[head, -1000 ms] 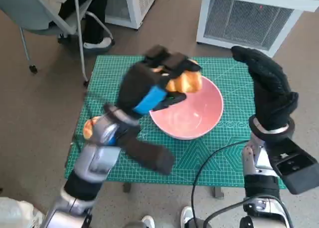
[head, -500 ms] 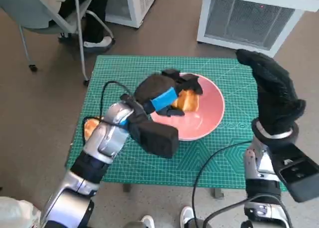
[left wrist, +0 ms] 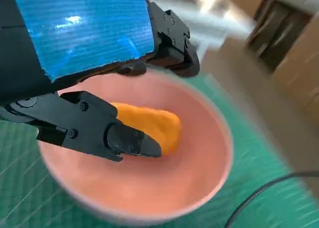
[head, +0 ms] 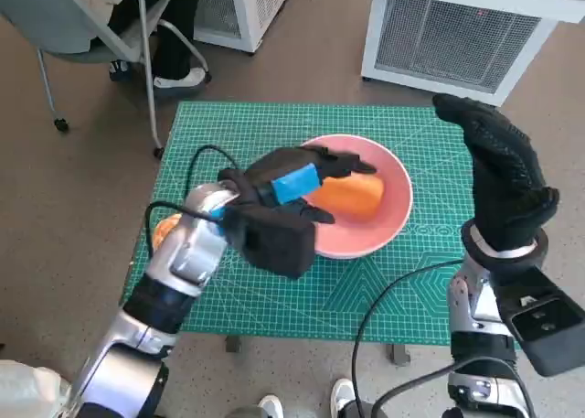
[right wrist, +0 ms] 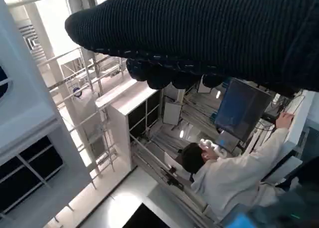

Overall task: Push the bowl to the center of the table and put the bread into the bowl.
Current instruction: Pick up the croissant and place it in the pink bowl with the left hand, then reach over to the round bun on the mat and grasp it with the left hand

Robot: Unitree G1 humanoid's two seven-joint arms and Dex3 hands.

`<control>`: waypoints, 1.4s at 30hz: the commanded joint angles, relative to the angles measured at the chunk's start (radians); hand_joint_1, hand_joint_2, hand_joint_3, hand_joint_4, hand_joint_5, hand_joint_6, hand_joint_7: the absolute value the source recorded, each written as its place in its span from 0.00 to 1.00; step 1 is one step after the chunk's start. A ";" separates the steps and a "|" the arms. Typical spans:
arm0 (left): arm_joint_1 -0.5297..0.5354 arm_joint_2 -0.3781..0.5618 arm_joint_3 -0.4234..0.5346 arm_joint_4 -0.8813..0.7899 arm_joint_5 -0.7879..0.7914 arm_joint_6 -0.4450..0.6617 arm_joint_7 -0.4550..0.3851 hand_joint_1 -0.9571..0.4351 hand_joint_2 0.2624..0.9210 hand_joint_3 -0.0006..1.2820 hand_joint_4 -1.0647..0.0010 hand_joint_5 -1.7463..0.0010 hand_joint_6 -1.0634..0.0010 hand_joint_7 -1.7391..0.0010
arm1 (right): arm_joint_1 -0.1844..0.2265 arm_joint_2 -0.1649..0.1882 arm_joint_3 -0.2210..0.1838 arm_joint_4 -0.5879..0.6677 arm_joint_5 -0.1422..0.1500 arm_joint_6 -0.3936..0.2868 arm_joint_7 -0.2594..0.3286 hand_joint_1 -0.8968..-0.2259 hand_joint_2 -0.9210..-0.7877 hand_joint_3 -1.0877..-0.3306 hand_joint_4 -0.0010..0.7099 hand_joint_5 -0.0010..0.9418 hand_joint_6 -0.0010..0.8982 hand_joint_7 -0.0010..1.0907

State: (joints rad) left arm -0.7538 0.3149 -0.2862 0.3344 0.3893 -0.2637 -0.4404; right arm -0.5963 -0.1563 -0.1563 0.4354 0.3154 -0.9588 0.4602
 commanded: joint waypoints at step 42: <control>0.695 0.469 0.506 -0.408 -0.192 -0.072 -0.061 0.48 0.94 0.00 0.73 1.00 0.56 0.99 | 0.004 0.006 0.029 0.035 0.041 -0.002 0.030 0.44 0.00 0.46 0.35 0.00 0.00 0.60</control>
State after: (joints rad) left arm -0.0648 0.7796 0.2463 -0.1031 0.2121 -0.3338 -0.4863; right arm -0.5921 -0.1506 -0.1336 0.4552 0.3431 -0.9771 0.4726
